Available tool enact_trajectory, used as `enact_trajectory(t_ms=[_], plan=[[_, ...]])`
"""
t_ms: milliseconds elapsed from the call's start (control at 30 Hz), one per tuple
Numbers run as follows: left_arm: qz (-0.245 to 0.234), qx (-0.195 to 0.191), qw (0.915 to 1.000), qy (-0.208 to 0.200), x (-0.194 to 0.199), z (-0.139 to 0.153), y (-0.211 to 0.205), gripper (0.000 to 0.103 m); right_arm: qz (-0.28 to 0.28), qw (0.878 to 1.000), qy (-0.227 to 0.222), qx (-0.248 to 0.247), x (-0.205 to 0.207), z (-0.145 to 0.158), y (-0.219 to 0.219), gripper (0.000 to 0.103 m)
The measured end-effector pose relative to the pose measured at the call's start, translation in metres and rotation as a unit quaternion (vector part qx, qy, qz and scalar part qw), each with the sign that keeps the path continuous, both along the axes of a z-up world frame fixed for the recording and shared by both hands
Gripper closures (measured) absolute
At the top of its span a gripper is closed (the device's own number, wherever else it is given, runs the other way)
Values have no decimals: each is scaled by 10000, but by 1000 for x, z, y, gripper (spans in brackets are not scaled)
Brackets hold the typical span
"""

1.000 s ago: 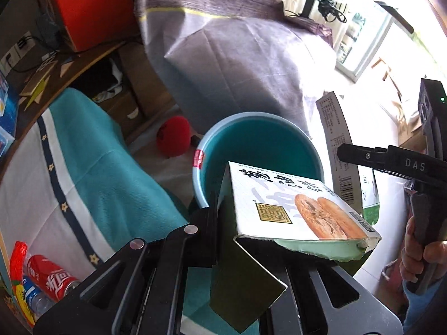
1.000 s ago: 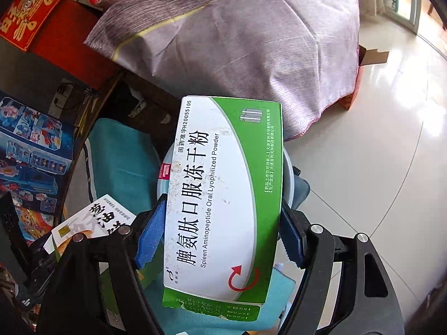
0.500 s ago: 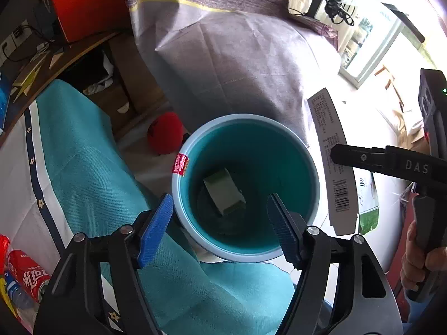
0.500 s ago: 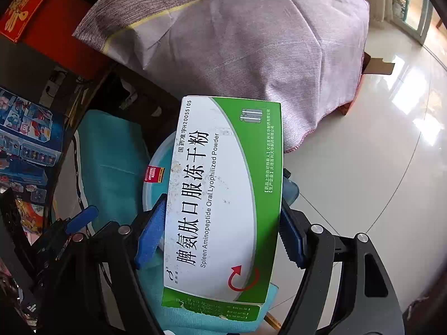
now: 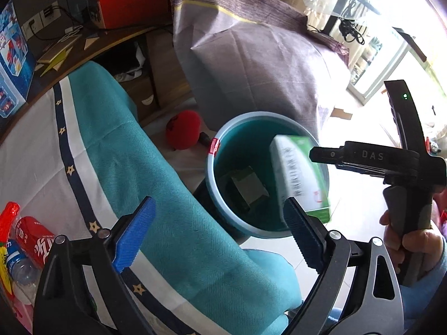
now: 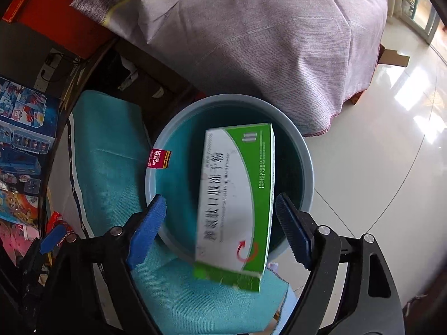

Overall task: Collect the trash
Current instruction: 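Return both tools to the table toward the orange bag and clear wrapper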

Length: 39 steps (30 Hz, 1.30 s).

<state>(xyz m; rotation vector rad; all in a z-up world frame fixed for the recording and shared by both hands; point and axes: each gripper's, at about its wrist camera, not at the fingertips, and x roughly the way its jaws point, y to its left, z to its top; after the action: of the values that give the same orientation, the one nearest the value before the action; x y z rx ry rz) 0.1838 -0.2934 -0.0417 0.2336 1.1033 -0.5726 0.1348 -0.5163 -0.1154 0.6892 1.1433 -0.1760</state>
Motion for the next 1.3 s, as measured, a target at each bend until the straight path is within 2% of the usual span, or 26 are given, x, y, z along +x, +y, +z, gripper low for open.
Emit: enact_trajectory(t_ms=[167, 233, 600, 767, 933, 1300], plan=[[50, -88, 9999, 3, -6, 3, 14, 10, -140, 9998, 97, -36, -9, -1, 6, 22], [43, -99, 9999, -6, -10, 3, 20, 10, -176, 9997, 126, -71, -13, 1, 9, 16], [195, -290, 9993, -127, -40, 15, 70, 6, -196, 9995, 143, -188, -32, 18, 47, 10], [392, -334, 9985, -203, -58, 19, 107, 6, 120, 9995, -19, -298, -41, 32, 81, 10], [657, -334, 9969, -265, -79, 23, 154, 5, 719, 9953, -332, -563, -47, 47, 131, 10], [1374, -196, 9896, -386, -129, 22, 270, 4, 1762, 9824, -210, -589, -62, 51, 243, 10]])
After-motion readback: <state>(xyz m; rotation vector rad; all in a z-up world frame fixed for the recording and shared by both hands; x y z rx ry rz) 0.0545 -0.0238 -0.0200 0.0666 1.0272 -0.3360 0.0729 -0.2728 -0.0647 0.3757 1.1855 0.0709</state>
